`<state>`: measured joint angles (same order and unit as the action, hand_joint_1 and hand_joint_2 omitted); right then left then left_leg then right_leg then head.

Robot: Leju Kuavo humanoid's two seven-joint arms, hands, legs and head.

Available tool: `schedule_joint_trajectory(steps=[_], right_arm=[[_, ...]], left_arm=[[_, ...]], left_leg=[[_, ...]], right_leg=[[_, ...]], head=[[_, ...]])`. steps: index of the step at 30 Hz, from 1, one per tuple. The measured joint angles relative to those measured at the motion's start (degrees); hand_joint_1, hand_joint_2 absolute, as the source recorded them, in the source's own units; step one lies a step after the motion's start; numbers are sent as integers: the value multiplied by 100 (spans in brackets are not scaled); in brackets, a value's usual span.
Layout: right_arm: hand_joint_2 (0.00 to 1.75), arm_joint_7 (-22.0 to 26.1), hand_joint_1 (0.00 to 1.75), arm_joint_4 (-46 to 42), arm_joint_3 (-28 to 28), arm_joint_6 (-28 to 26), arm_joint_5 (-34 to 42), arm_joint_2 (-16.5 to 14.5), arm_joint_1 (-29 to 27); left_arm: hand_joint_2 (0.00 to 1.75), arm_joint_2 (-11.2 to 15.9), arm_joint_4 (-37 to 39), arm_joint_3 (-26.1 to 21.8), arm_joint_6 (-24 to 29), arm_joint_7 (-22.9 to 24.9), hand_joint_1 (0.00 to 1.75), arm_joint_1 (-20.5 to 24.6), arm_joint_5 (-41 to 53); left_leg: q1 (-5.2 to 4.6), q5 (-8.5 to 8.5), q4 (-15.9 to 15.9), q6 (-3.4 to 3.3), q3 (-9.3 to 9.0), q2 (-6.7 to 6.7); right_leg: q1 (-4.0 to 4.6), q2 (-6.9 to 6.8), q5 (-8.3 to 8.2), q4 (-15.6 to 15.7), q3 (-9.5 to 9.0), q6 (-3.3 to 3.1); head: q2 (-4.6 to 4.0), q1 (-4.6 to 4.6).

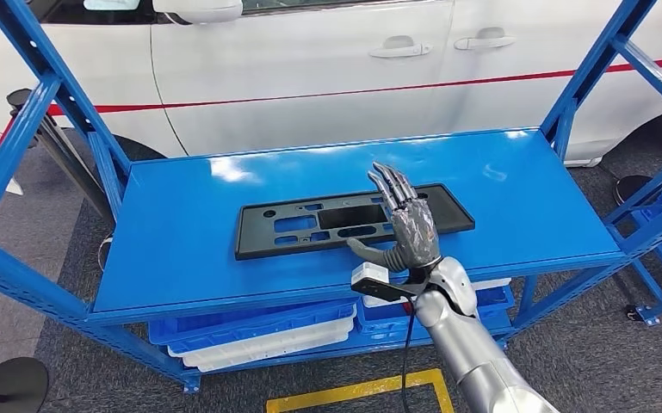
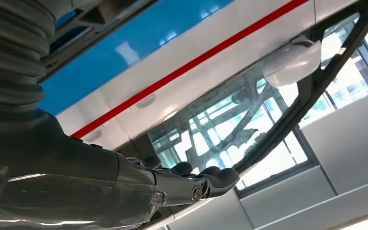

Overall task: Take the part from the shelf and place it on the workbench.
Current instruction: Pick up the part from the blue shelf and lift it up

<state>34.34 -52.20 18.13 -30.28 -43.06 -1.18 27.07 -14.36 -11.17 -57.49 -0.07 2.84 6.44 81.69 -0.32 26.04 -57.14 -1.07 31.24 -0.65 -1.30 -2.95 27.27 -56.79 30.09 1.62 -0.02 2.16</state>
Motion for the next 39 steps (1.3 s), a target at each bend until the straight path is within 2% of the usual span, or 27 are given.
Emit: schedule_joint_trajectory(steps=[12,20,31,39], right_arm=[[175,84,0,275,129,1,17,109,-16],[175,292,0,397,166,261,152,214,-80],[175,320,0,561,421,401,-56,186,4],[175,274,0,842,629,355,-179,56,195]], left_arm=[[0,42,0,9,-3,-2,0,2,7],[0,72,0,67,-20,-25,0,23,9],[0,85,0,123,16,-33,0,41,9],[0,85,0,126,67,-43,0,21,13]], left_leg=[[0,0,-1,0,2,0],[0,0,-1,0,5,0],[0,0,-1,0,6,0],[0,-1,-1,0,7,0]], right_leg=[[0,0,0,0,4,0],[0,0,-1,0,4,0],[0,0,-1,-1,4,0],[0,0,-1,-1,4,1]], head=[[-1,0],[-1,0],[-1,0],[-1,0]])
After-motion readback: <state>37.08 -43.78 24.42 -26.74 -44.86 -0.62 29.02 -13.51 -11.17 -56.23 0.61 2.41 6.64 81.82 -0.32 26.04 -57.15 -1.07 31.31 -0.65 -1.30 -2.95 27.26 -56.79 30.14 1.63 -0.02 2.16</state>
